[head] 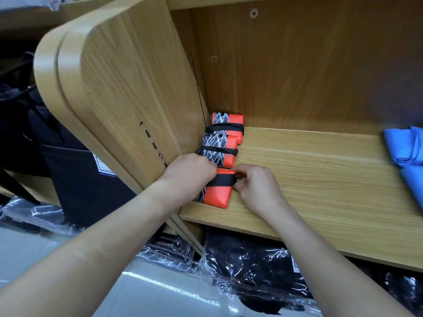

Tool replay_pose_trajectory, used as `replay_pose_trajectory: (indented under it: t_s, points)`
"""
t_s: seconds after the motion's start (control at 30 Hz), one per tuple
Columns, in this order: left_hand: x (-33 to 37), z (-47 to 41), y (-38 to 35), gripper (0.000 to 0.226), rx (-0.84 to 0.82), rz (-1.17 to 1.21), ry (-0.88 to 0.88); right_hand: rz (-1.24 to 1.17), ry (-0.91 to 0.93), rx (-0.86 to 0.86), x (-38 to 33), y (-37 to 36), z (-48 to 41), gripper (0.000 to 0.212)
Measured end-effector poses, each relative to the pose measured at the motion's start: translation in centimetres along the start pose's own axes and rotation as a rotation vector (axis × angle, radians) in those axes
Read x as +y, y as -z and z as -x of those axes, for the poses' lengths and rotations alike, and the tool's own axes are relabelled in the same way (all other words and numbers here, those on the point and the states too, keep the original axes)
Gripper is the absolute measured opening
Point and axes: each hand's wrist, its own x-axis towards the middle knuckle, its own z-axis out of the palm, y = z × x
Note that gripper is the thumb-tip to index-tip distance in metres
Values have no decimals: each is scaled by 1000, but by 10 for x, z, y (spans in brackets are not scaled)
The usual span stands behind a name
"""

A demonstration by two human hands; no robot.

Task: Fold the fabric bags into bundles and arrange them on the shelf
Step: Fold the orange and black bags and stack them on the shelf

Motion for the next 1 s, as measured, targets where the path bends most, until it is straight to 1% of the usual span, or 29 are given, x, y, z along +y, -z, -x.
replay_pose_trajectory:
  t_s: [0.1,0.17,0.2,0.23,0.3,0.33,0.37,0.4,0.47,0.53,0.6,0.63,0.67,0.73,0.8,0.9,1.0]
  points:
    - [1,-1,4,32,-1,-3,37,-250,-138,-124,-1,1,2,49]
    - [8,0,3,32,9,43,105,-431,-193,-210,-4,1,6,47]
    - [12,0,0,35,12,74,142,-432,-186,-208,-5,0,7,45]
    - [16,1,-5,42,7,114,178,-330,-146,-166,-6,-3,7,43]
    - [20,7,-17,66,-10,189,229,-87,-88,-19,-6,-10,7,41]
    - [22,11,-23,77,29,188,235,-44,-83,40,-8,-12,7,40]
    - [24,17,-28,81,118,173,238,-46,-83,77,-9,-14,8,38]
    - [25,23,-33,79,233,170,244,-58,-83,97,-10,-16,8,36]
    - [32,33,-47,62,450,230,240,-78,-96,98,-10,-16,9,38]
    - [40,39,-55,52,533,279,229,-98,-100,69,-10,-14,8,53]
    - [45,38,-59,47,542,277,245,-137,-98,9,-9,-10,7,69]
    - [45,36,-61,44,521,276,258,-151,-90,-23,-9,-8,6,73]
    - [45,32,-61,43,490,279,268,-156,-77,-54,-9,-5,5,74]
    - [42,26,-58,51,416,287,287,-142,-45,-104,-9,-2,3,71]
    - [41,25,-56,59,358,318,308,-144,-54,-135,-9,0,2,72]
    - [41,31,-55,64,387,397,328,-221,-69,-111,-9,3,7,79]
    - [42,39,-53,68,458,492,306,-287,-67,-102,-9,9,15,80]
